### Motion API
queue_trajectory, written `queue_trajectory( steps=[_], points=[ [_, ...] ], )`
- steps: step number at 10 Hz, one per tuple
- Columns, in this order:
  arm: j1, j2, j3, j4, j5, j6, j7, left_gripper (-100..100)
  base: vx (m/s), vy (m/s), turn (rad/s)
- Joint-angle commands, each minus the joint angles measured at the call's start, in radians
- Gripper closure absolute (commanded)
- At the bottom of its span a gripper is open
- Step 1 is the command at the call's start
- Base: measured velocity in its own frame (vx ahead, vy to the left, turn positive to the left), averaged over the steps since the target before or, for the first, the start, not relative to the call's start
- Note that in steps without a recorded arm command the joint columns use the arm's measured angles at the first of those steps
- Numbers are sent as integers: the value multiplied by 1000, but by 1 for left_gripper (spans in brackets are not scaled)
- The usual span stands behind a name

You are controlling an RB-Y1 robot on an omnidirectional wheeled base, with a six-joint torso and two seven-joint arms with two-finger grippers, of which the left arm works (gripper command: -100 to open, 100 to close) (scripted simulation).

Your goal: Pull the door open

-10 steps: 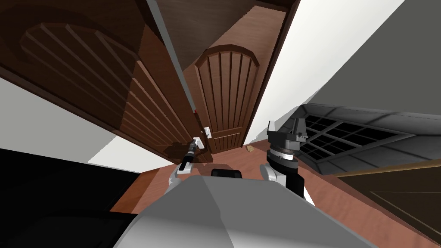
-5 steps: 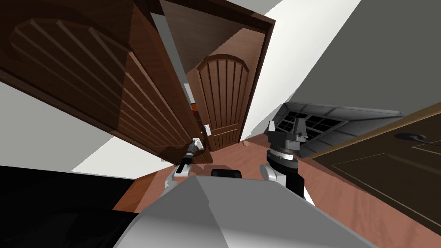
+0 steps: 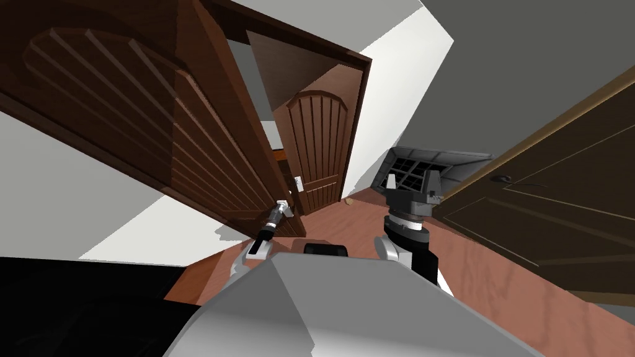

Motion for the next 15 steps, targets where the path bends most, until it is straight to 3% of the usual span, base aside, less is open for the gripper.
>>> queue_trajectory(
  steps=[1, 7, 8, 9, 15],
  points=[
    [14, 20, -10, -2, 1, -21, 14, 100, -171, 47, -151],
    [67, 97, -50, -9, 6, -101, 68, 100, -258, 96, -166],
    [73, 106, -55, -10, 6, -110, 74, 100, -250, 62, -107],
    [68, 101, -50, -9, 6, -101, 68, 100, -105, 25, -7],
    [105, 158, -75, 8, 4, -180, 110, 100, -189, 80, -145]
  ],
)
